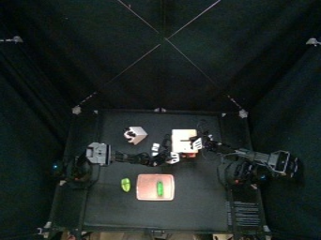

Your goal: Grab drawer handle

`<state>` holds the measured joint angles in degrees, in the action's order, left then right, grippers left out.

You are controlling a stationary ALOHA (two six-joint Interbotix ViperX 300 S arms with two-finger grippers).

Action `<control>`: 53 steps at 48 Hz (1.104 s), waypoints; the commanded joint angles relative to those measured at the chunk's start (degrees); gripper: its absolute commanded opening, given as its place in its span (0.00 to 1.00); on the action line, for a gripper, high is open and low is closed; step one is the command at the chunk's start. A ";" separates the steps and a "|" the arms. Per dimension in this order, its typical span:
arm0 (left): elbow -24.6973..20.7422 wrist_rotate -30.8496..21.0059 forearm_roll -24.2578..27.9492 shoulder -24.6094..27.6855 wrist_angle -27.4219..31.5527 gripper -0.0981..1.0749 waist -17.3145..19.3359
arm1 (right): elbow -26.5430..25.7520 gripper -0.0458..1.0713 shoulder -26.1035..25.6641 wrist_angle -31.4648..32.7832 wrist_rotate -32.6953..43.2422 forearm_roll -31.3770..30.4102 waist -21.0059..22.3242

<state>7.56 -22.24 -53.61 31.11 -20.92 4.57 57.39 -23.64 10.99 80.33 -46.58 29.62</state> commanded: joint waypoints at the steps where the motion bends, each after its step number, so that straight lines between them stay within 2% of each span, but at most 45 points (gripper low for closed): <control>1: -1.49 0.09 -0.53 -0.62 -0.53 0.90 0.53 | -0.18 0.36 0.18 0.09 0.09 0.18 0.00; 24: -1.76 0.09 -2.29 0.00 -0.53 0.89 0.70 | -0.18 0.36 0.09 0.09 0.09 0.18 0.00; 31: -1.76 0.09 -2.81 0.26 -0.53 0.80 0.70 | -0.18 0.36 0.09 0.09 0.09 0.18 -0.09; 42: -1.67 0.18 -2.81 0.44 -0.18 0.58 0.97 | -0.18 0.36 0.18 0.09 0.09 0.18 -0.09; 53: -1.23 0.09 -2.81 0.09 -0.18 0.54 0.79 | -0.18 0.36 0.09 0.09 0.09 0.18 -0.09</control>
<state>7.29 -21.97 -56.34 32.26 -20.92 4.75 57.39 -23.64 10.99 80.33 -46.41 29.53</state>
